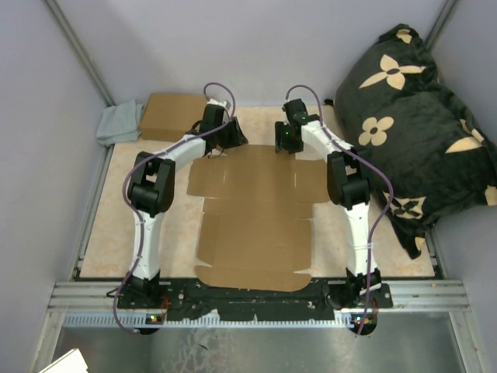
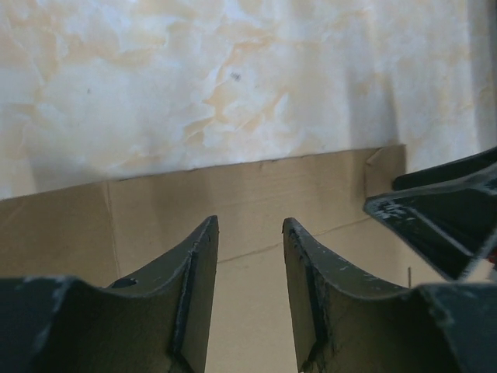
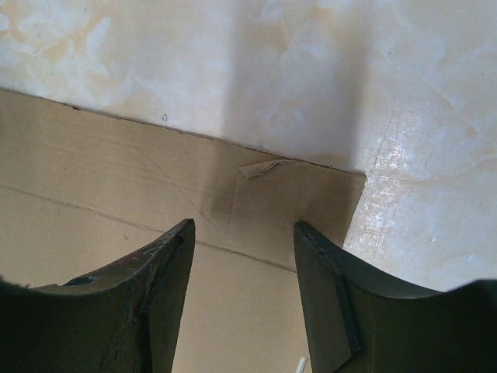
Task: Fold the paper box
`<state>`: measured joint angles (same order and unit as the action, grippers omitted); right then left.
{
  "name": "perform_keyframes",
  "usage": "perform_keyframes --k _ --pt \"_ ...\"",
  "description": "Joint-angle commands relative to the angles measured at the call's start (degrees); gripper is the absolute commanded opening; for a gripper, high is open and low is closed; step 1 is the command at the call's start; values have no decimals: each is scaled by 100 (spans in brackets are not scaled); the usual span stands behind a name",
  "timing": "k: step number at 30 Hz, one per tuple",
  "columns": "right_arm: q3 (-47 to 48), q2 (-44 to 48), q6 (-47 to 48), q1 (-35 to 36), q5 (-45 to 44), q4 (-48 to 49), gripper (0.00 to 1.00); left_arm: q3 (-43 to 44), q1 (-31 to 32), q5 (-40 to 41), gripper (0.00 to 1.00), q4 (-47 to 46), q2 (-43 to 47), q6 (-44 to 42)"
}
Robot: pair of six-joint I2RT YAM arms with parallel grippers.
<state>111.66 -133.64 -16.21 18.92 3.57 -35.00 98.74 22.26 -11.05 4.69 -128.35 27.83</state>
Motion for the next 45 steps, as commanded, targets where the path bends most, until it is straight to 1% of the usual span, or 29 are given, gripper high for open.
perform_keyframes --k 1,3,7,11,14,17,22,30,45 --pt "90 -144 -41 41 32 -38 55 14 3 7 45 38 -87 84" --pt "97 -157 -40 37 32 -45 55 -93 -42 120 45 40 135 27" --pt "177 -228 -30 42 23 -106 55 -202 -189 611 46 217 650 -83" --pt "180 -253 -23 42 -27 -137 55 -376 -525 879 47 254 958 -107" --pt "193 -267 -23 42 -24 -147 55 -345 -789 761 48 398 876 -46" --pt "205 -275 -23 41 -17 -155 55 -219 -905 628 48 604 671 -86" --pt "233 -276 -14 41 -15 -180 55 -200 -908 388 48 656 465 -81" --pt "225 -284 -13 39 -14 -174 55 -389 -890 158 48 445 451 -36" --pt "234 -284 -14 39 18 -165 55 -291 -744 214 48 775 237 -150"
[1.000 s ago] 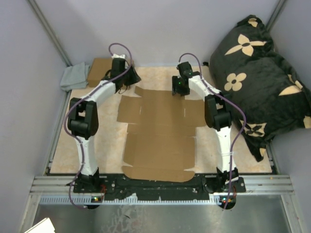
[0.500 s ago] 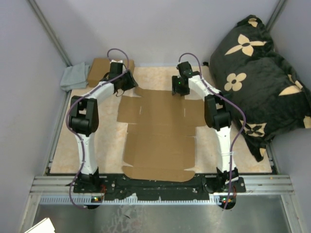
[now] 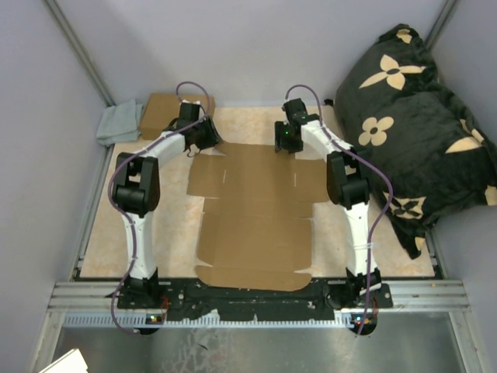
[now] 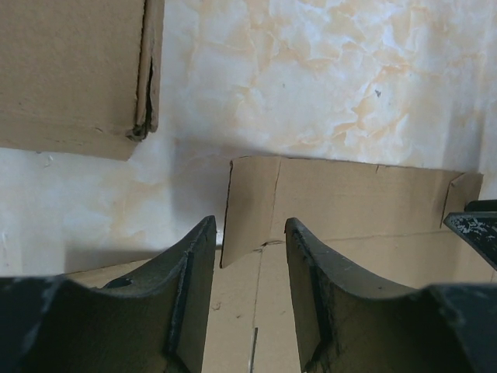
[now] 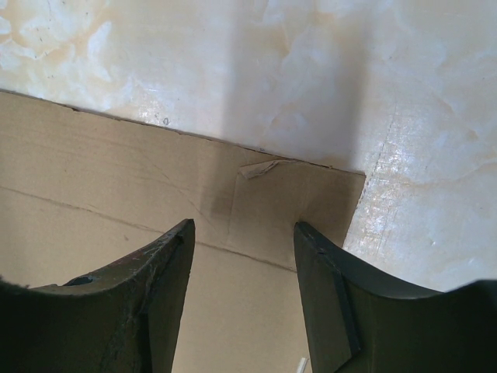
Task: Fold the paper box
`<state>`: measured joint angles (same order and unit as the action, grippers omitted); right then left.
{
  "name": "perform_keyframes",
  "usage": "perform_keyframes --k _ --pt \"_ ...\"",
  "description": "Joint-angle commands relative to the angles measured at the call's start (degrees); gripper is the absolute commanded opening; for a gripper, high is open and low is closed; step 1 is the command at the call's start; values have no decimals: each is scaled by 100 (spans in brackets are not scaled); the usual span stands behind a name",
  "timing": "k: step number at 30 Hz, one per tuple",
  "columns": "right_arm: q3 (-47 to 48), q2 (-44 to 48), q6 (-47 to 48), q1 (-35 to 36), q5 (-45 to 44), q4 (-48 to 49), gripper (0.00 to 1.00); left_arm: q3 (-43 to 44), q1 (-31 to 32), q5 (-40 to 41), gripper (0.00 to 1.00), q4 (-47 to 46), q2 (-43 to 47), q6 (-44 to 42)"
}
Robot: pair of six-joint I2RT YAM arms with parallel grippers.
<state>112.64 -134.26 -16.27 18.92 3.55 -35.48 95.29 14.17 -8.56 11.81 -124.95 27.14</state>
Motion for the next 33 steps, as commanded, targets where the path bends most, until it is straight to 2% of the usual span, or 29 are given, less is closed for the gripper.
perform_keyframes --k 1,14,19,25,33 --pt "138 -223 -8 36 21 -109 55 84 80 -62 47 74 -120 -85" --pt "146 -235 -16 41 53 -95 55 576 611 -643 46 1 -337 -4" --pt "144 -241 1 42 42 -107 55 860 801 -476 46 21 -634 -53" --pt "118 -241 10 36 23 -141 56 973 676 -407 45 185 -1134 149" --pt "147 -199 10 40 14 -177 56 761 513 -446 44 216 -1083 237"
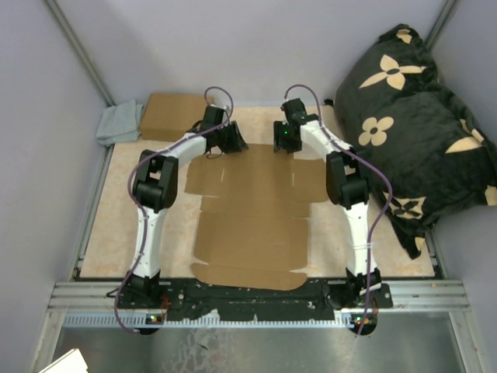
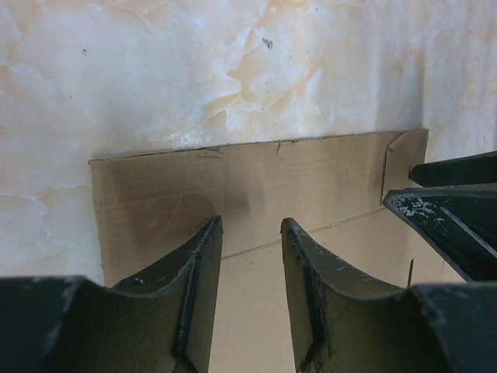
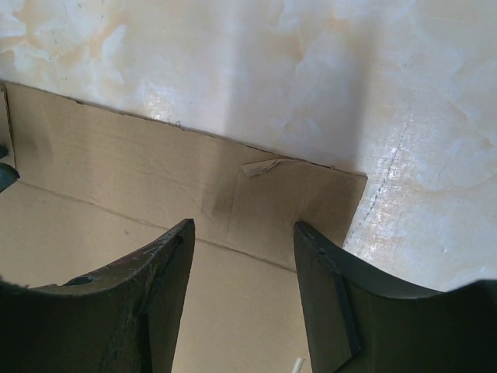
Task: Fold the paper box
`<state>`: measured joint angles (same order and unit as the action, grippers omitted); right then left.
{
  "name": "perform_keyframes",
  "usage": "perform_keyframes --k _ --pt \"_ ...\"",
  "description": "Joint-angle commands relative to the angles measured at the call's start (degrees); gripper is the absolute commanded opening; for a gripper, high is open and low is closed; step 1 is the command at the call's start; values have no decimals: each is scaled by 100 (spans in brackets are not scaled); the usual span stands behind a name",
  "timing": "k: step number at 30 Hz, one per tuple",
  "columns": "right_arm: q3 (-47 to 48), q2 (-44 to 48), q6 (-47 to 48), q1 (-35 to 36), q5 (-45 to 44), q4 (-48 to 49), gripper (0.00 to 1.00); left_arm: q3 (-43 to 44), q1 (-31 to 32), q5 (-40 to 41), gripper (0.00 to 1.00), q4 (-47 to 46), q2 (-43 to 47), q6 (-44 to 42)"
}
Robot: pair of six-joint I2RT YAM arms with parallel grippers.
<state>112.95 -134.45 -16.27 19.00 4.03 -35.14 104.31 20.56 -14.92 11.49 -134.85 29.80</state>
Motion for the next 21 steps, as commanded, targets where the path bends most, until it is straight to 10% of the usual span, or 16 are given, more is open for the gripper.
perform_keyframes --k 1,13,21 --pt "149 -178 10 31 -30 -229 56 -166 -122 213 44 257 0 -39" --pt "2527 -585 307 -112 -277 -1540 57 -641 -131 482 53 370 1649 -236" --pt "1 1590 144 -112 -480 -777 63 -1539 -131 636 57 432 3100 -320"
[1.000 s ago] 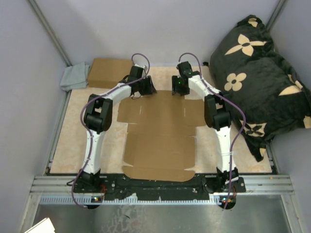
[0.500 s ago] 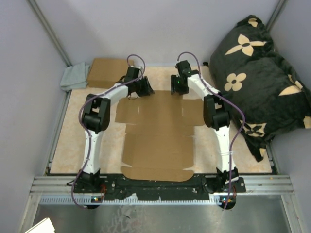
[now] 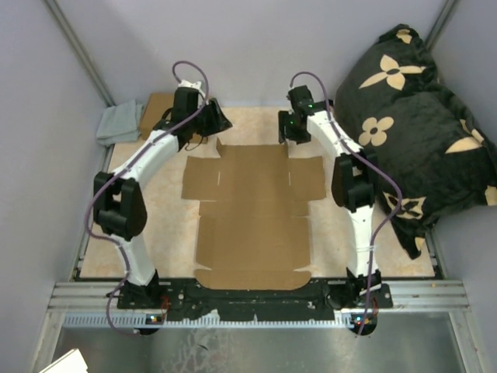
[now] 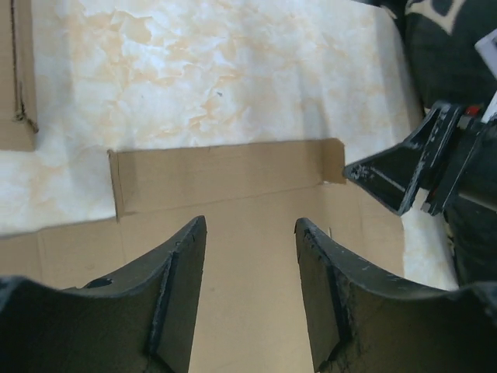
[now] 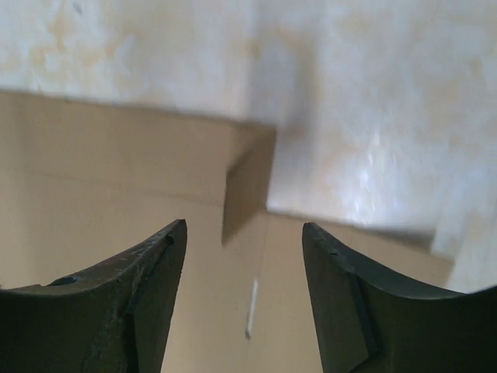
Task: Fold the paper box
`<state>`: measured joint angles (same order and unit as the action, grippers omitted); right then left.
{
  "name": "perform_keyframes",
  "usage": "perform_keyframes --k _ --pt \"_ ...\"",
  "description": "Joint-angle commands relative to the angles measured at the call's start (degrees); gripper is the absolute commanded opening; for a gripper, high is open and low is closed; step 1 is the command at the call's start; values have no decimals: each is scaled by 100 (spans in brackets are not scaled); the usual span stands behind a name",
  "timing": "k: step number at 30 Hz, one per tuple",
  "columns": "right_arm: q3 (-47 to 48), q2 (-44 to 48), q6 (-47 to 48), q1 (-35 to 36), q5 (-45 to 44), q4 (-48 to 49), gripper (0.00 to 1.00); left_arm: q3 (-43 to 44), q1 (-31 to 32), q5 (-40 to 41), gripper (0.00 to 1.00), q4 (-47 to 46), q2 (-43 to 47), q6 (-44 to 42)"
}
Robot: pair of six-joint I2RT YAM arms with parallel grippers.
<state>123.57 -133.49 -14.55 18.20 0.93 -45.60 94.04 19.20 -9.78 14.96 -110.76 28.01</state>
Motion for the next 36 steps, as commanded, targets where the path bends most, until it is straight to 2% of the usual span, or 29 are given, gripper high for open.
perform_keyframes --k 1,3,7,11,15,22,28,36 --pt "-1545 1808 -88 -28 -191 387 66 -782 -1 146 57 128 900 -139" --pt "-2902 2671 -236 -23 -204 713 70 -1662 4 206 57 80 1387 -127" --pt "-4909 3930 -541 -20 -12 1291 74 -3202 -4 395 58 -240 2387 48" --pt "-6218 4824 -817 -6 393 1554 74 -4193 1 326 58 -429 3070 257" --pt "-7107 5324 -1014 -6 638 1858 74 -4642 4 319 58 -395 3491 293" --pt "-7646 5102 -1160 -5 946 2430 72 -5001 -1 346 58 -227 3912 241" --pt "-7652 4827 -1224 -8 1176 2744 67 -5114 5 348 58 -195 3985 260" --pt "-7602 4692 -1195 -1 974 2723 63 -5135 5 327 57 -191 3974 284"
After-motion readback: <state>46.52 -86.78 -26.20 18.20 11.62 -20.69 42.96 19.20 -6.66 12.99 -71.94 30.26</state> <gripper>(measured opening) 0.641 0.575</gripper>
